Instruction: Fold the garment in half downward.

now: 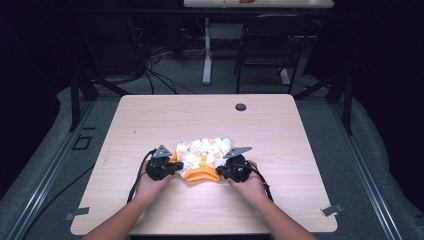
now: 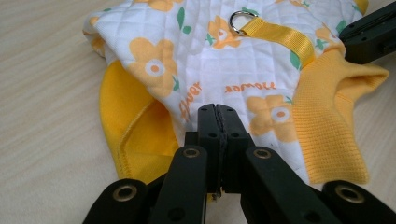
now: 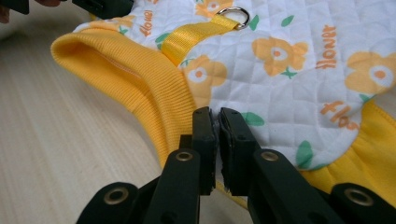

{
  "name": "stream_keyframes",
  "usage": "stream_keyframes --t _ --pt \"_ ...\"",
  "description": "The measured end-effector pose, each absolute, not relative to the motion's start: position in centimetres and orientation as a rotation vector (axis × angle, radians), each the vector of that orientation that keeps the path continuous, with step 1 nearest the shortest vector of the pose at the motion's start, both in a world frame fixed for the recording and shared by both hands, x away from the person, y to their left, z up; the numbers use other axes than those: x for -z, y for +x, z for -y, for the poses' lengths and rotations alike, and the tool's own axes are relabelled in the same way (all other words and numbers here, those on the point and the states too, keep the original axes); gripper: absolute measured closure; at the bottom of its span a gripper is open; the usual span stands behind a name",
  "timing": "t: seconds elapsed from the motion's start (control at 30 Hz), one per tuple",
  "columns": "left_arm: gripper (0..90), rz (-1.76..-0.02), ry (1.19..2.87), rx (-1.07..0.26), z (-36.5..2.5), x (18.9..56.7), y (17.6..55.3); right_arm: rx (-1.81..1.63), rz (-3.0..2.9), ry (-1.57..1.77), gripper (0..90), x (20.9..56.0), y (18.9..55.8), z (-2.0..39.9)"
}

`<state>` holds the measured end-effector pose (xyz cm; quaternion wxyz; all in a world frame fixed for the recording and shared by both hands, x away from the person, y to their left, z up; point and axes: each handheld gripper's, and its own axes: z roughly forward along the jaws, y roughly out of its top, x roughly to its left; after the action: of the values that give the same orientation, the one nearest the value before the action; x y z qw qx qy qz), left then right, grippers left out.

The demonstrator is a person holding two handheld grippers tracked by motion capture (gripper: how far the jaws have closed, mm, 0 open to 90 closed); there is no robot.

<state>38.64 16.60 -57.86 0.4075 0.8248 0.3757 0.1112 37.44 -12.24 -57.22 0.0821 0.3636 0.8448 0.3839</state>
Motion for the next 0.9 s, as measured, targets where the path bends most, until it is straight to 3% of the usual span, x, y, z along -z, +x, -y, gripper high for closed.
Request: stream_keyframes --t 0.73,0.9 --pt "89.1 -0.994 2.039 -0.306 -16.4 58.0 40.1 -1.143 -2.467 1.153 83.2 57.3 39.4 12.3" --pt "84.4 -0.990 2.007 -0.291 -16.7 57.0 39.5 -1.172 -2.430 1.139 80.3 56.3 38.6 12.4"
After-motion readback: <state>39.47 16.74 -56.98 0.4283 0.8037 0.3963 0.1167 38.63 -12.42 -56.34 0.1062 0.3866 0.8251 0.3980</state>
